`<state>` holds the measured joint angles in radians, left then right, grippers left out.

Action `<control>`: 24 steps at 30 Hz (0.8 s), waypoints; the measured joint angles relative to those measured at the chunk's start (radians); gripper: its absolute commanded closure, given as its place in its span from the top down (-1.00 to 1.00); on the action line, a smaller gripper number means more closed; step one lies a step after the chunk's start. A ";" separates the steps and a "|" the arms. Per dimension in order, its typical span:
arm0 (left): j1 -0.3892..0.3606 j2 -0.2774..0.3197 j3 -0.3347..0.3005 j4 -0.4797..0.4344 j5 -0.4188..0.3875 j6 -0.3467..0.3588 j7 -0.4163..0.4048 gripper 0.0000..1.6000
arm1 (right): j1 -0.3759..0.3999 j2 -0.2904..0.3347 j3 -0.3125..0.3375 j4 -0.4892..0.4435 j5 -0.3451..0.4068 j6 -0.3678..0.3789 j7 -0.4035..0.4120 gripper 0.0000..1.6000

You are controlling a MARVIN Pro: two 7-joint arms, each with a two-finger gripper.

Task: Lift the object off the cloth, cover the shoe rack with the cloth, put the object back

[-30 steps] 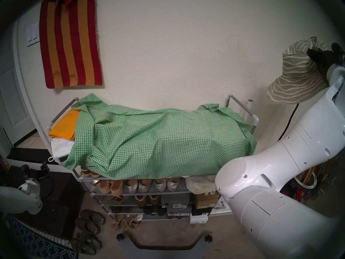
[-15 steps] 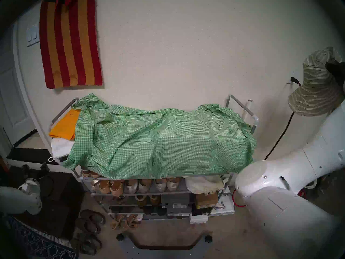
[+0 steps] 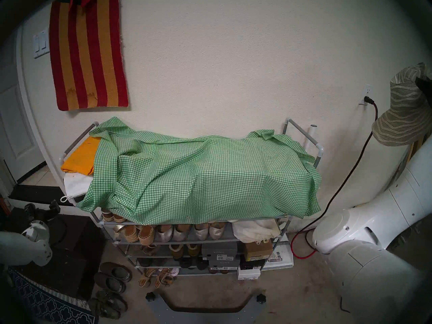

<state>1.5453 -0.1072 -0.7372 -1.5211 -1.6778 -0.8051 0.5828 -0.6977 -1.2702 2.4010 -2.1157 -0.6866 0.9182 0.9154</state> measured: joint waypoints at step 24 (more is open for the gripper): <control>-0.090 0.003 -0.215 0.113 0.374 -0.145 0.158 1.00 | -0.061 0.060 -0.023 -0.004 0.120 0.044 -0.048 -1.00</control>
<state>1.4552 -0.1039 -0.9517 -1.4079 -1.3037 -0.9499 0.7413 -0.7590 -1.2104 2.3778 -2.1196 -0.5664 0.9621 0.8672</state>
